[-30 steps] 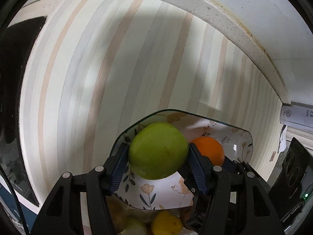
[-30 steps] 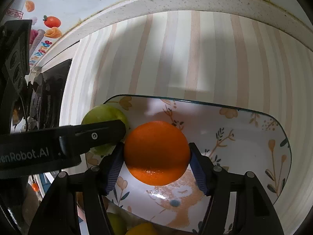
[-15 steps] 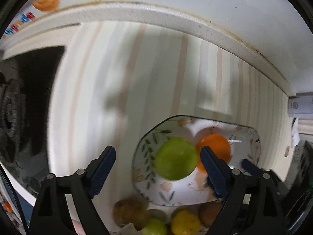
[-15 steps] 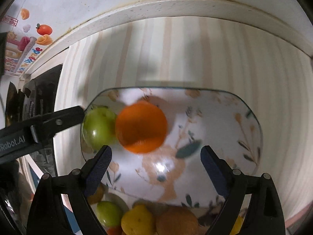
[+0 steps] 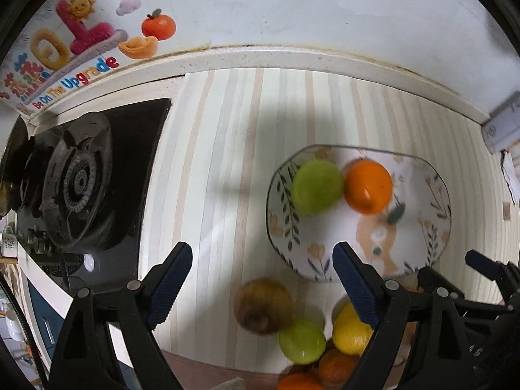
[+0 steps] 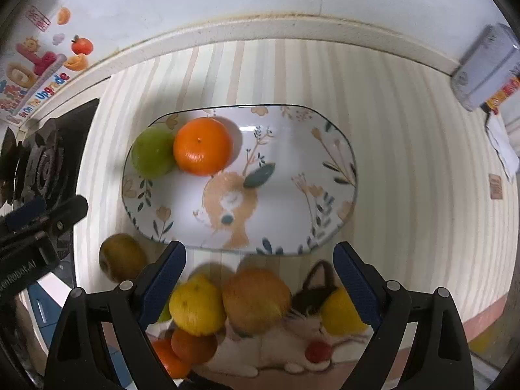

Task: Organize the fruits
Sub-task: 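Move both open tools back toward the fruit cluster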

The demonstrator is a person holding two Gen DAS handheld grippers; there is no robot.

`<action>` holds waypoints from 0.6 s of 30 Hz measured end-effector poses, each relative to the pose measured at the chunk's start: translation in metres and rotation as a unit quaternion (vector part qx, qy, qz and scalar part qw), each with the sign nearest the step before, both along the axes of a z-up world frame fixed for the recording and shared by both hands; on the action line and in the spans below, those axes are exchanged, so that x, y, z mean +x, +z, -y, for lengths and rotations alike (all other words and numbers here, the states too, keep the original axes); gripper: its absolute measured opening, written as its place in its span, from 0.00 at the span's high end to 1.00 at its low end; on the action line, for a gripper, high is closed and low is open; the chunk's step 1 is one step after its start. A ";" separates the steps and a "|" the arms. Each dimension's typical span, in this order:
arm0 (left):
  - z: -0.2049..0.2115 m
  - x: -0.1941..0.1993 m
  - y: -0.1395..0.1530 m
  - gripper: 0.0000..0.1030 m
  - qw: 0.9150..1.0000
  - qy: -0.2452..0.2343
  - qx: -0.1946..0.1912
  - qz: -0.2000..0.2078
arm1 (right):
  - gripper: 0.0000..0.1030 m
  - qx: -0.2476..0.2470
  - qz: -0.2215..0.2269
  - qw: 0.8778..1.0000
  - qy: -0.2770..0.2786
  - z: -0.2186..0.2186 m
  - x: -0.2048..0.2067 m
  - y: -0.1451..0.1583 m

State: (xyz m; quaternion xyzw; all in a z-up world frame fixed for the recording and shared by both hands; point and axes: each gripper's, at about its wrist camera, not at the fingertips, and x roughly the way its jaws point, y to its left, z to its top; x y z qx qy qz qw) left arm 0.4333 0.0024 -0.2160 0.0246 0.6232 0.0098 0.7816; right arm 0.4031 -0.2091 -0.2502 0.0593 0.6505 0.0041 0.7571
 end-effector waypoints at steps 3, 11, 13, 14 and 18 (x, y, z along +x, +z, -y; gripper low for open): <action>0.003 -0.020 0.009 0.14 1.000 -0.004 -0.006 0.013 | 0.08 -0.002 0.018 1.000 -0.004 0.000 -0.018 0.017; 0.001 -0.074 0.048 0.14 0.997 -0.017 -0.008 0.072 | 0.08 -0.013 0.067 0.998 -0.001 -0.011 -0.065 0.062; 0.000 -0.086 0.058 0.14 0.996 -0.021 -0.009 0.083 | 0.08 -0.013 0.078 0.997 0.000 -0.014 -0.078 0.073; 0.000 -0.089 0.061 0.14 0.996 -0.022 -0.010 0.086 | 0.08 -0.012 0.083 0.996 -0.001 -0.015 -0.082 0.077; -0.003 -0.110 0.076 0.14 0.994 -0.027 -0.011 0.105 | 0.08 -0.014 0.106 0.994 -0.002 -0.017 -0.105 0.096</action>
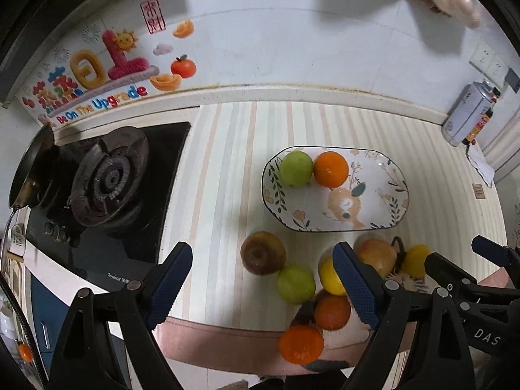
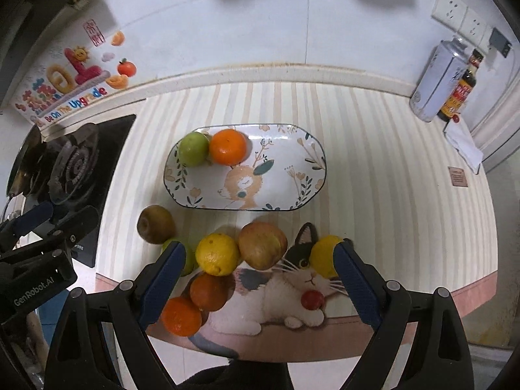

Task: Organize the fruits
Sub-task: 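Move both open tools back toward the fruit cluster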

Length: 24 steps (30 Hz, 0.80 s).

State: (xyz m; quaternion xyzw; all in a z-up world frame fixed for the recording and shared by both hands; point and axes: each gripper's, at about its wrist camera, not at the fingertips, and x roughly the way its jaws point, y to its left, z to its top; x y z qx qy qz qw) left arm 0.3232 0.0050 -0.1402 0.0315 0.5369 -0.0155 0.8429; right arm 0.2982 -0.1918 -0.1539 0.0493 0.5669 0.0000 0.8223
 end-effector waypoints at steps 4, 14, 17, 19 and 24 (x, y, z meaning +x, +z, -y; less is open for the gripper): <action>-0.003 -0.017 0.012 0.14 1.000 0.001 -0.009 0.012 | 0.08 0.012 0.018 1.000 -0.007 0.002 -0.018 0.017; -0.018 -0.020 0.016 0.12 1.000 0.015 -0.018 0.009 | 0.08 0.072 -0.001 0.996 -0.045 0.024 -0.021 -0.001; -0.024 -0.007 -0.001 0.03 1.000 0.019 -0.012 -0.014 | 0.08 0.099 -0.026 0.993 -0.055 0.033 -0.010 -0.028; -0.028 0.003 -0.016 0.03 0.999 0.026 -0.003 -0.033 | 0.08 0.115 -0.048 0.990 -0.067 0.039 -0.001 -0.049; -0.038 0.029 -0.057 0.03 0.995 0.043 -0.002 -0.089 | 0.10 0.163 -0.099 0.977 -0.098 0.049 0.017 -0.102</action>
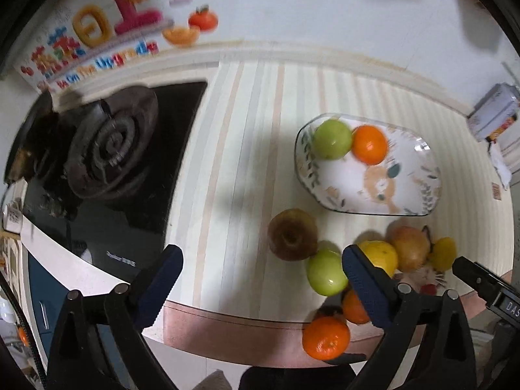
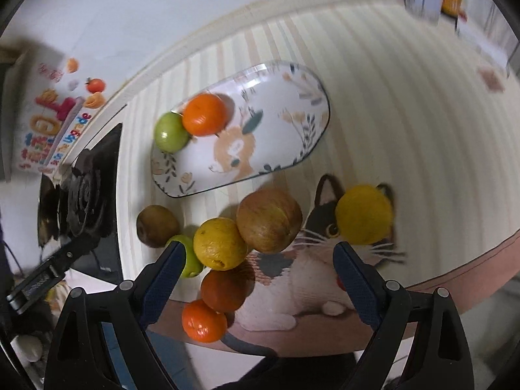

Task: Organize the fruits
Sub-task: 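Move both open tools back toward the fruit cluster, then grasp the red apple with the right tool while the left tool grasps the brown pear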

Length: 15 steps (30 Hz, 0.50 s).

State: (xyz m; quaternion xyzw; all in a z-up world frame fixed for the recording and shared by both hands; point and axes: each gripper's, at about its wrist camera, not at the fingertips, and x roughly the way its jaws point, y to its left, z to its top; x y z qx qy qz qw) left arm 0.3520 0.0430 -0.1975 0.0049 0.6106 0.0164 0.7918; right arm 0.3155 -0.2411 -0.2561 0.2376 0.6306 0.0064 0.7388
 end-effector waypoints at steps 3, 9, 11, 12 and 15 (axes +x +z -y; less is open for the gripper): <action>-0.003 0.015 -0.026 0.03 0.999 0.011 -0.009 -0.037 | 0.14 0.017 -0.024 1.000 -0.012 0.000 0.007 -0.024; 0.005 0.036 -0.064 0.03 0.996 0.006 -0.017 -0.085 | 0.14 0.048 -0.054 0.997 -0.042 -0.001 0.018 -0.060; 0.009 0.042 -0.077 0.03 0.994 0.003 -0.022 -0.104 | 0.14 0.051 -0.059 0.996 -0.047 -0.005 0.023 -0.070; 0.010 0.044 -0.084 0.03 0.993 0.003 -0.026 -0.112 | 0.14 0.051 -0.061 0.996 -0.047 -0.006 0.025 -0.073; 0.014 0.048 -0.099 0.03 0.991 0.001 -0.028 -0.129 | 0.16 0.051 -0.068 0.995 -0.047 -0.013 0.031 -0.083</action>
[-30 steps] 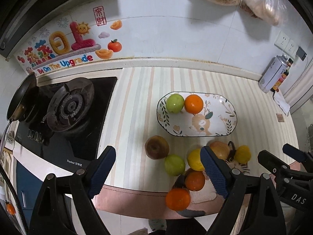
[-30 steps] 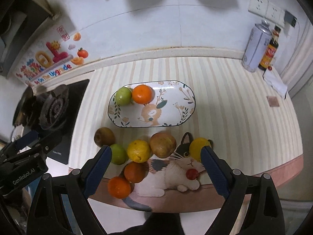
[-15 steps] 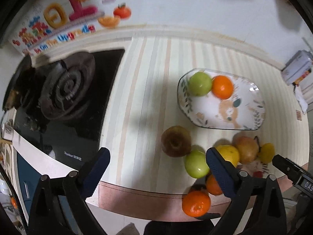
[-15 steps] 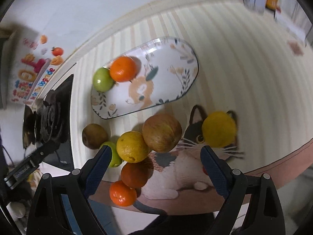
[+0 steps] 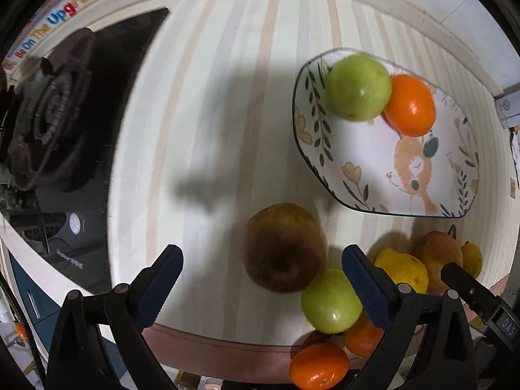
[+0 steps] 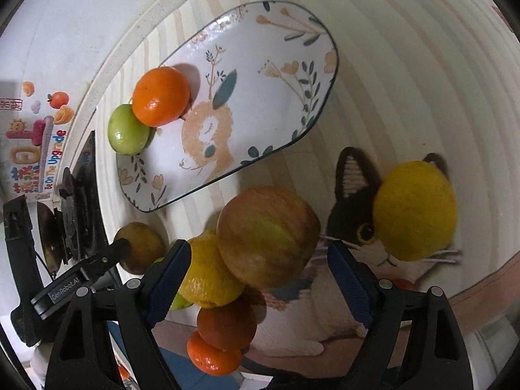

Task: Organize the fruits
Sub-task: 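Grasp the red apple with the right tool while the left tool grasps the brown pear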

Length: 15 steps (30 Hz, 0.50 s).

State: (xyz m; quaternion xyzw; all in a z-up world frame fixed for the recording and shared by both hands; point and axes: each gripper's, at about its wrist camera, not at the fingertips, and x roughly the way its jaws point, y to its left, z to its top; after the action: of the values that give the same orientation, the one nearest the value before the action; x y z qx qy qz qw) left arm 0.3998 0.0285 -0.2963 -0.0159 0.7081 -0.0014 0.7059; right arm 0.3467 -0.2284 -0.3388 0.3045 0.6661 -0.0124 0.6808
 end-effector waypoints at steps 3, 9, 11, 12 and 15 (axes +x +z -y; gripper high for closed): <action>0.005 0.001 -0.011 0.03 1.000 -0.007 -0.001 -0.014 | 0.20 -0.002 -0.005 1.000 0.001 -0.006 0.006 -0.008; 0.012 0.000 -0.025 0.03 0.999 -0.017 -0.005 -0.028 | 0.22 -0.007 -0.011 1.000 0.001 -0.011 0.012 -0.015; 0.011 0.001 -0.029 0.03 0.999 -0.019 -0.005 -0.029 | 0.24 -0.004 -0.014 1.000 -0.002 -0.012 0.013 -0.019; 0.011 0.001 -0.030 0.03 0.999 -0.019 -0.006 -0.029 | 0.29 -0.001 -0.014 1.000 -0.004 -0.010 0.011 -0.021; 0.015 0.002 -0.034 0.16 0.999 -0.020 -0.008 -0.023 | 0.29 0.011 -0.012 1.000 -0.012 -0.006 0.010 -0.025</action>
State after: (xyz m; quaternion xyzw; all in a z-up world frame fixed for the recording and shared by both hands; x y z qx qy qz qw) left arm 0.4021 0.0132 -0.3299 -0.0070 0.7246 -0.0204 0.6888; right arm 0.3562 -0.2221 -0.3636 0.3195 0.6707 -0.0172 0.6692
